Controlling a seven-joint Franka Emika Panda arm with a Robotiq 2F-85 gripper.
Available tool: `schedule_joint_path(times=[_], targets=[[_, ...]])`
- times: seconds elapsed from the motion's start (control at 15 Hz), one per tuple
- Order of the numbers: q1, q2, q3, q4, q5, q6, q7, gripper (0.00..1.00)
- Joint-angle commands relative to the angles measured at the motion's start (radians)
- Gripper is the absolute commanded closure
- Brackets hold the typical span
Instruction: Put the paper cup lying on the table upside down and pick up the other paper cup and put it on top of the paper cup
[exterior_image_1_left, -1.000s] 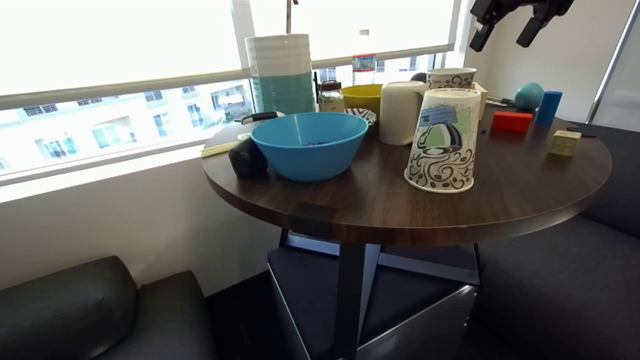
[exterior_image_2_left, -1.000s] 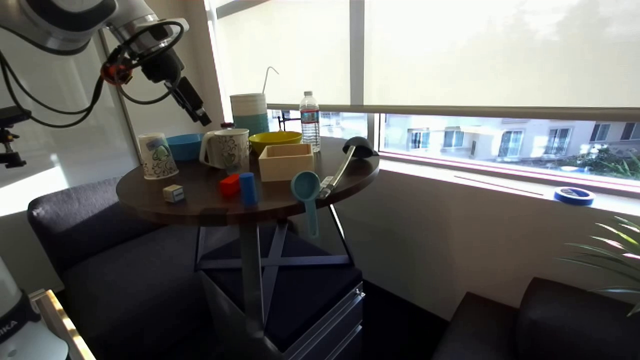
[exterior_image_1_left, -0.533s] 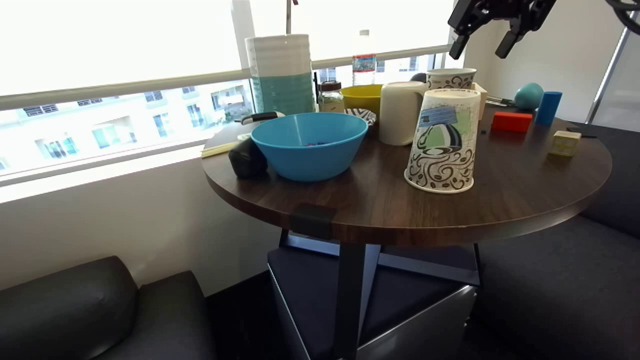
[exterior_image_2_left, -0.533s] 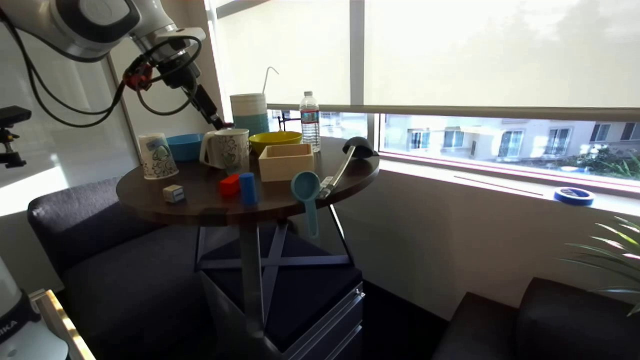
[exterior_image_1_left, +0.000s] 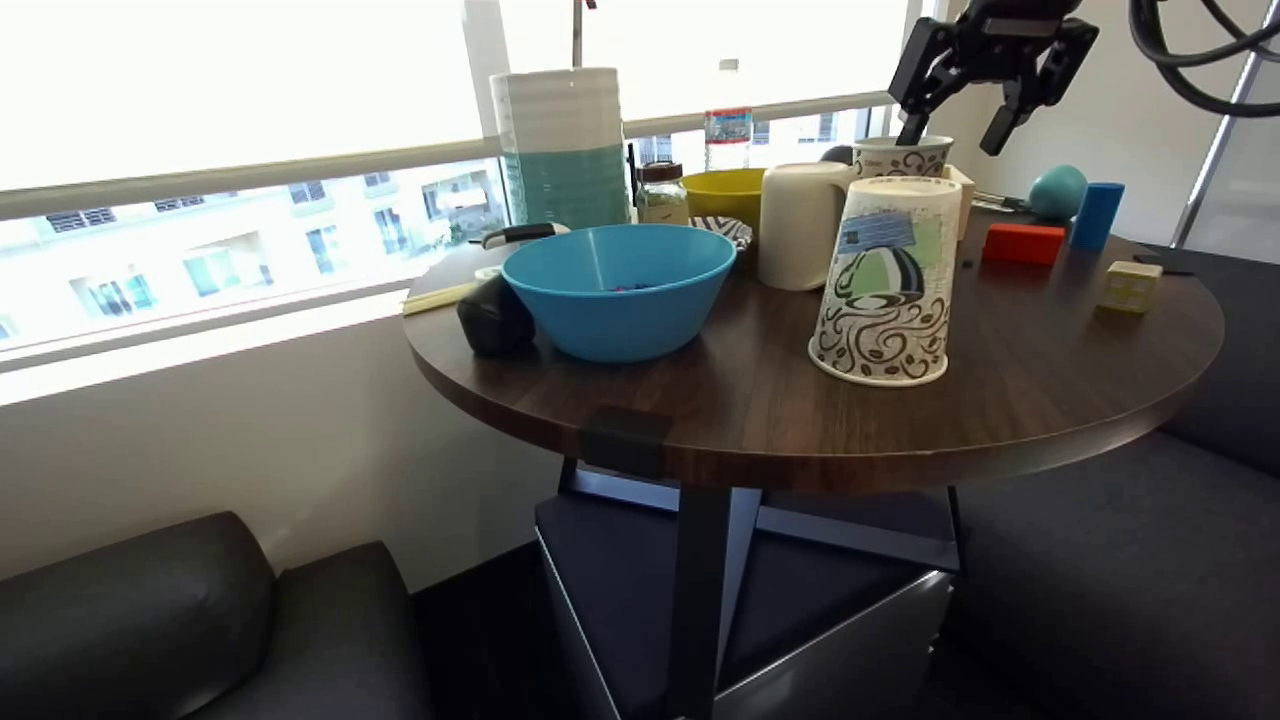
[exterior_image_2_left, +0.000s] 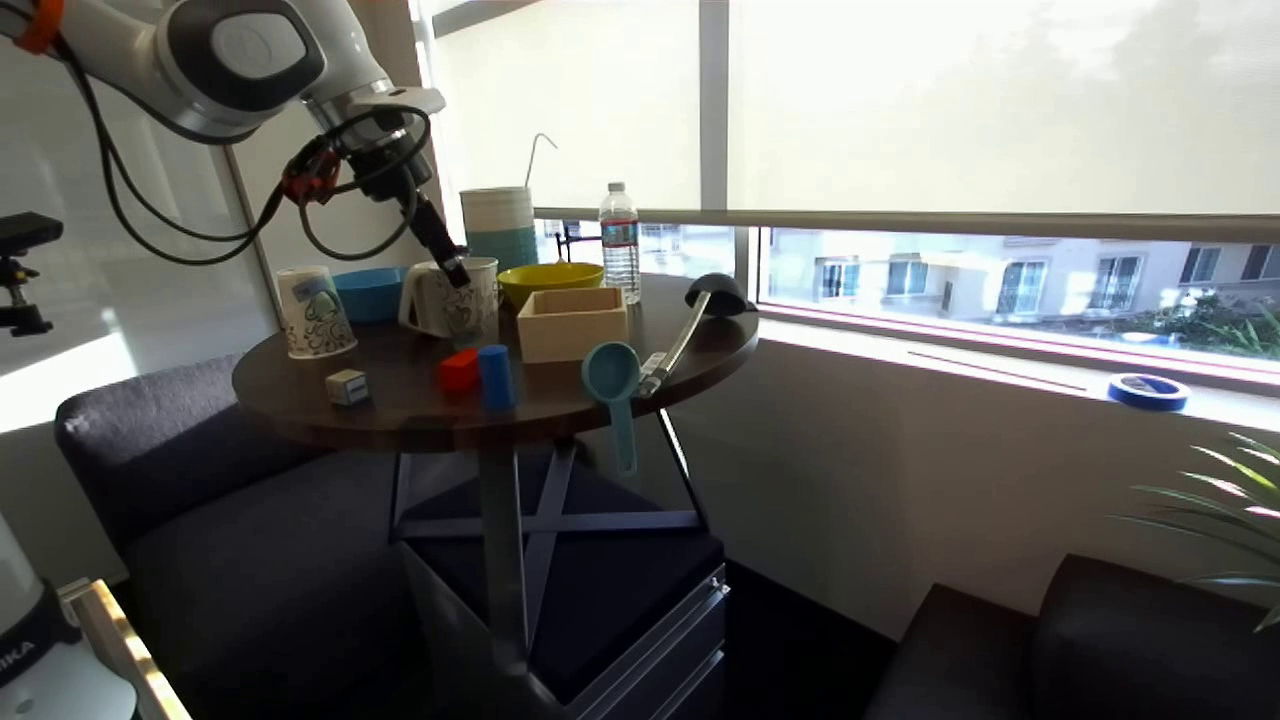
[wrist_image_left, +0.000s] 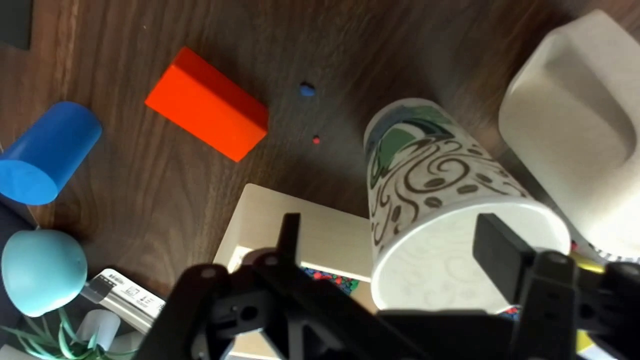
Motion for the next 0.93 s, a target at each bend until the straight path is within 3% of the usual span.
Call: schedule_joint_path(times=[0.0, 0.53, 0.87], targets=[[0.005, 0.034, -0.009, 0.021, -0.027, -0.002, 0.041, 0.41], [0.034, -0.011, -0.046, -0.023, 0.013, 0.048, 0.028, 0.98], [0.039, -0.081, -0.050, -0.058, 0.020, 0.072, 0.034, 0.99]])
